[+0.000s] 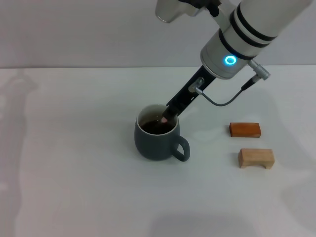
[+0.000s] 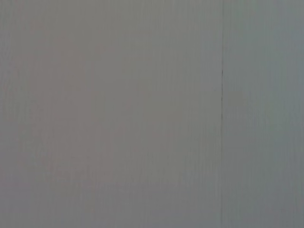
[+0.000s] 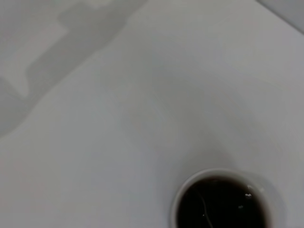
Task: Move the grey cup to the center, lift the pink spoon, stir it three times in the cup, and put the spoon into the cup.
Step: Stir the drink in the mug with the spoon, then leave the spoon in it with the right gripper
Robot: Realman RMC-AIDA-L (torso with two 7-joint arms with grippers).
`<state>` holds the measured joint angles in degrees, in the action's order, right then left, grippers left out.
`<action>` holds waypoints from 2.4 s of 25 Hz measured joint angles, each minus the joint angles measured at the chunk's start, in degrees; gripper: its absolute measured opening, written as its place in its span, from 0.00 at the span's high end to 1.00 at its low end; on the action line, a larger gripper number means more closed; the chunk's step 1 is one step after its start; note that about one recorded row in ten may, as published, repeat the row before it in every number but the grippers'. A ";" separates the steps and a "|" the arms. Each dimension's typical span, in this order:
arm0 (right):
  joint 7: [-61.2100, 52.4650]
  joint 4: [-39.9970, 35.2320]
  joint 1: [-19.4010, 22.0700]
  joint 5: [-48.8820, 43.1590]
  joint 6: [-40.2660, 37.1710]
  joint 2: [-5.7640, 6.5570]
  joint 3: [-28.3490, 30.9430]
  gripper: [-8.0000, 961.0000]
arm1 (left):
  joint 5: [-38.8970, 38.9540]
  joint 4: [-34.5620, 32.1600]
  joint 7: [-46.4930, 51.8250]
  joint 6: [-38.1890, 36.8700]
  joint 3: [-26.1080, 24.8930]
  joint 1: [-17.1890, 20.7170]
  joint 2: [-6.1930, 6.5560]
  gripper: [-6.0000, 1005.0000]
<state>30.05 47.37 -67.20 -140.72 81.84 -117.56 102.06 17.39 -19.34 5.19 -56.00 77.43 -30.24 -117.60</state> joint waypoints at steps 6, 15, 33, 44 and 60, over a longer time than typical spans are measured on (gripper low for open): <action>-0.35 -1.19 -1.02 -2.73 -0.47 -0.03 -0.03 0.86 | -0.04 0.00 0.45 -0.09 0.00 0.00 0.00 0.89; 0.46 -0.95 -1.45 -2.09 1.38 -0.54 0.25 0.86 | -0.03 0.00 0.52 -0.32 0.00 0.10 0.00 0.89; 0.83 -1.72 -2.94 -4.16 0.59 -0.70 0.27 0.86 | -0.03 0.00 0.61 -0.59 0.00 0.17 -0.08 0.89; 0.81 -3.97 -4.59 -7.57 0.04 -0.39 0.43 0.86 | 0.03 0.00 0.62 -0.60 0.00 0.18 -0.09 0.89; 0.60 -4.12 -6.22 -8.67 -1.40 -0.67 0.28 0.86 | 0.01 -0.09 0.64 -1.08 0.00 0.18 0.00 0.88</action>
<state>30.65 43.24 -73.42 -149.39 80.44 -118.23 102.35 17.40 -19.43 5.83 -57.08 77.43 -30.06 -117.59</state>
